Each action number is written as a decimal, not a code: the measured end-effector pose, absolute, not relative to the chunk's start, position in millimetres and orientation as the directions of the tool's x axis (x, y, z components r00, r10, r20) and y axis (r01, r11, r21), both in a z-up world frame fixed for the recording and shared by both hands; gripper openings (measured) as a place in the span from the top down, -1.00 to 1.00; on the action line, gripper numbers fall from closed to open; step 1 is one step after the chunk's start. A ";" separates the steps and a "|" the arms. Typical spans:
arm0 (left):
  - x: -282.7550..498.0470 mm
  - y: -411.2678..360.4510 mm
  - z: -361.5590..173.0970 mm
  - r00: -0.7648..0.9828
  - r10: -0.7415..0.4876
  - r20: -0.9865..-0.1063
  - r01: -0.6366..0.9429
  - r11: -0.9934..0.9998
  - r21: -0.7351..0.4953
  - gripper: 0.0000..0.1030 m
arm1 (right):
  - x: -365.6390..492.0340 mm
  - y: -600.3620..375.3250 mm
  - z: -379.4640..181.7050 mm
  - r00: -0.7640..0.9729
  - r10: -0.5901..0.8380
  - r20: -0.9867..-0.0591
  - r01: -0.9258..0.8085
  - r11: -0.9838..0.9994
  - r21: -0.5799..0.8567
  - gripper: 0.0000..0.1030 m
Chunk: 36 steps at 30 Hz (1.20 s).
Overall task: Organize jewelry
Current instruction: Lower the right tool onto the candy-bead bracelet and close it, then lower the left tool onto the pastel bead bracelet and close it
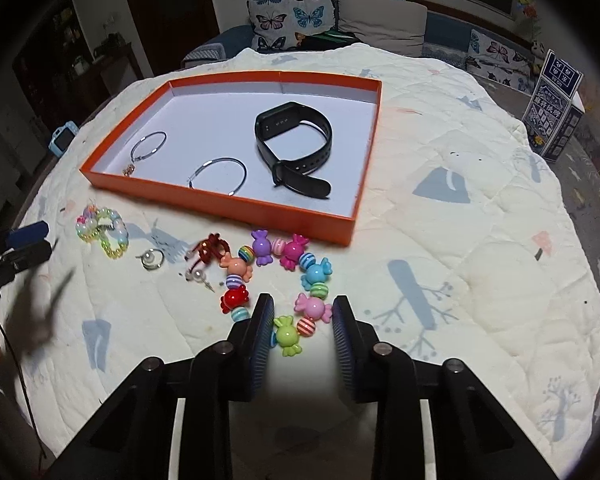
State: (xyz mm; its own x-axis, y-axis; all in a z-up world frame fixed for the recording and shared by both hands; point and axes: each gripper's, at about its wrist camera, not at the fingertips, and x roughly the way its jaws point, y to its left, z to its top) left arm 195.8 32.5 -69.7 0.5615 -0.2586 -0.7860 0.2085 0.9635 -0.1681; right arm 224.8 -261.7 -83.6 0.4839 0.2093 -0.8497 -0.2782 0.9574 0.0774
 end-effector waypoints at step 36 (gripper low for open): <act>230.7 15.1 -88.4 0.535 -0.314 -0.784 0.295 0.939 -0.175 0.04 | 224.7 -280.9 -85.8 0.495 0.264 -0.828 -0.221 0.960 0.174 0.63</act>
